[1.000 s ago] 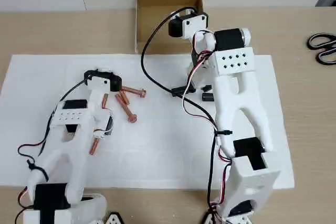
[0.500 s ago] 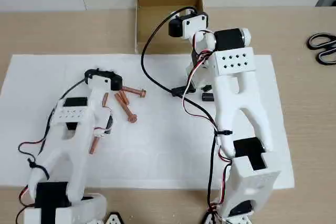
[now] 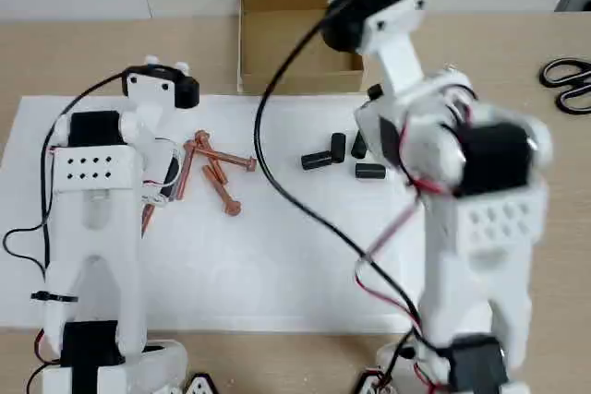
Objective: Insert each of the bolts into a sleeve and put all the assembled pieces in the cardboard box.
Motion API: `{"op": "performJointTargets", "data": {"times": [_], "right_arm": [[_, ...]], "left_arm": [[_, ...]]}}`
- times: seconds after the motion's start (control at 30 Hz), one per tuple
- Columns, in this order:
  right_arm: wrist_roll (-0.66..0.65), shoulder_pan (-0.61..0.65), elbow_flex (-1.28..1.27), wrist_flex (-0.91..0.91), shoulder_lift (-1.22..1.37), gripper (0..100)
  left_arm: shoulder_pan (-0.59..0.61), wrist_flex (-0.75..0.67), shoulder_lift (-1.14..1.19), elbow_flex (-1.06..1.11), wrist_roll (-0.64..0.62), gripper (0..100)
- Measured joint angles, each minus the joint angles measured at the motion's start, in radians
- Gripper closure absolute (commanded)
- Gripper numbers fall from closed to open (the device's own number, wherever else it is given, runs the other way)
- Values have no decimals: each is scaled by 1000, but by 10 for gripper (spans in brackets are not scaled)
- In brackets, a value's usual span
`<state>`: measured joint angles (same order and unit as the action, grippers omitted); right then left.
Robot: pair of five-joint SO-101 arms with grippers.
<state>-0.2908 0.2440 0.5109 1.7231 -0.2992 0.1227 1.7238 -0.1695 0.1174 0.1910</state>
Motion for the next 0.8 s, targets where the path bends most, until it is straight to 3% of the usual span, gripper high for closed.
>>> {"op": "performJointTargets", "data": {"times": [0.17,0.43,0.63,0.8], "right_arm": [[0,0,-5,2,-167,995],[5,2,-84,3,-442,991],[143,2,-453,-21,-658,991],[203,0,-856,-233,-872,994]], "left_arm": [[0,5,-57,-18,-54,994],[-83,-83,-400,-18,-183,994],[-144,-241,-565,77,-304,994],[-181,-416,-615,252,-413,994]]}}
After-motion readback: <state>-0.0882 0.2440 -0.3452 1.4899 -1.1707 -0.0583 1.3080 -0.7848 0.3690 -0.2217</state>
